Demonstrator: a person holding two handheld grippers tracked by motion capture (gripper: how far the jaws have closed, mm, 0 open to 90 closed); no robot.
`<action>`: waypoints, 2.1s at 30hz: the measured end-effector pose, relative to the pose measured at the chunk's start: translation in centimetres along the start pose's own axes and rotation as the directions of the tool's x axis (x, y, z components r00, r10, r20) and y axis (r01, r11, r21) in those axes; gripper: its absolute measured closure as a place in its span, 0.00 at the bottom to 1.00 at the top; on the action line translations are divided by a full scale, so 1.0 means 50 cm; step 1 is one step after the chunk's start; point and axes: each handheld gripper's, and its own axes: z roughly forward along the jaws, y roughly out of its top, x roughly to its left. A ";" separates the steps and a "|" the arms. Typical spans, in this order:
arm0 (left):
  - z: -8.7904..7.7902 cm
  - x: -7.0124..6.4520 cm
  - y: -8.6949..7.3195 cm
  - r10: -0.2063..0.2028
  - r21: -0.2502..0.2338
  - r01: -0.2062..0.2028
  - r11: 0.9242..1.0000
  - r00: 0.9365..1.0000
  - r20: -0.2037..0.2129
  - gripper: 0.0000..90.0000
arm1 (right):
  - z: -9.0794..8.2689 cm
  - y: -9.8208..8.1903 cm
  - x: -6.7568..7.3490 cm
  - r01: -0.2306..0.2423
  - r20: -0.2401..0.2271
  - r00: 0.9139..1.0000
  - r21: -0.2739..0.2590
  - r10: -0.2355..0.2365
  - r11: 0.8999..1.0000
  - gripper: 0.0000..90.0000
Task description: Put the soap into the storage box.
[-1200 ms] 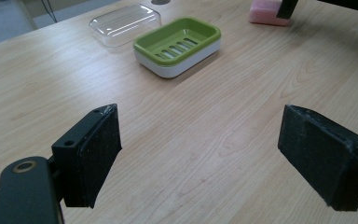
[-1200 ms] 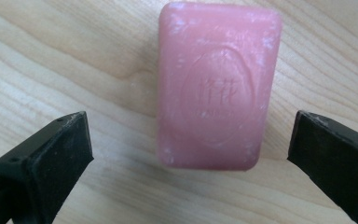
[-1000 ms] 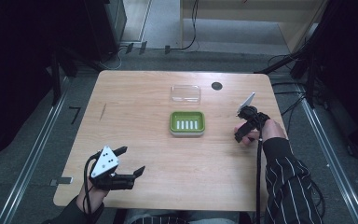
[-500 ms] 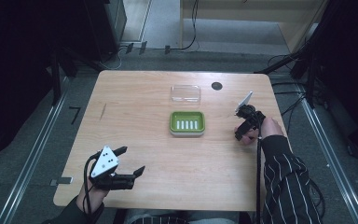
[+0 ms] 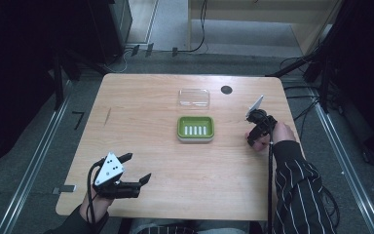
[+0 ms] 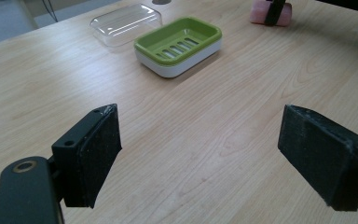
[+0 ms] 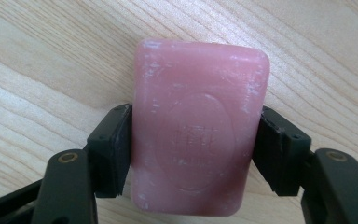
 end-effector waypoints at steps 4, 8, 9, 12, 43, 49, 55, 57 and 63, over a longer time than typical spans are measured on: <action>0.000 0.000 0.000 0.000 -0.001 0.000 1.000 1.000 -0.001 0.16 | 0.002 0.000 0.000 -0.004 -0.002 1.000 0.006 0.004 1.000 0.40; 0.000 0.000 0.000 -0.001 0.000 0.001 1.000 1.000 -0.002 0.16 | 0.009 0.001 -0.002 -0.006 -0.009 1.000 0.013 0.006 1.000 0.41; 0.000 0.000 0.000 -0.001 0.000 0.001 1.000 1.000 -0.002 0.16 | 0.009 0.001 -0.002 -0.006 -0.009 1.000 0.013 0.006 1.000 0.41; 0.000 0.000 0.000 -0.001 0.000 0.001 1.000 1.000 -0.002 0.16 | 0.008 0.000 -0.002 -0.006 -0.012 1.000 0.013 0.006 1.000 0.42; -0.006 0.001 -0.003 -0.003 -0.005 0.003 1.000 1.000 -0.009 0.16 | -0.025 0.003 0.009 0.050 0.010 0.999 -0.032 -0.049 0.998 0.43; -0.006 0.001 -0.004 -0.006 -0.003 0.006 1.000 1.000 -0.010 0.16 | -0.033 0.008 0.019 0.086 0.019 0.996 -0.035 -0.085 0.996 0.43; -0.006 0.001 -0.004 -0.005 -0.001 0.005 1.000 1.000 -0.011 0.16 | -0.038 0.012 0.026 0.114 0.022 0.993 -0.048 -0.113 0.992 0.43; -0.006 0.001 -0.003 -0.002 0.002 0.002 1.000 1.000 -0.009 0.16 | -0.039 0.013 0.027 0.128 0.023 0.992 -0.051 -0.127 0.990 0.43; -0.006 0.001 -0.004 -0.003 0.002 0.003 1.000 1.000 -0.008 0.16 | -0.047 0.015 0.031 0.139 0.024 0.990 -0.062 -0.138 0.988 0.43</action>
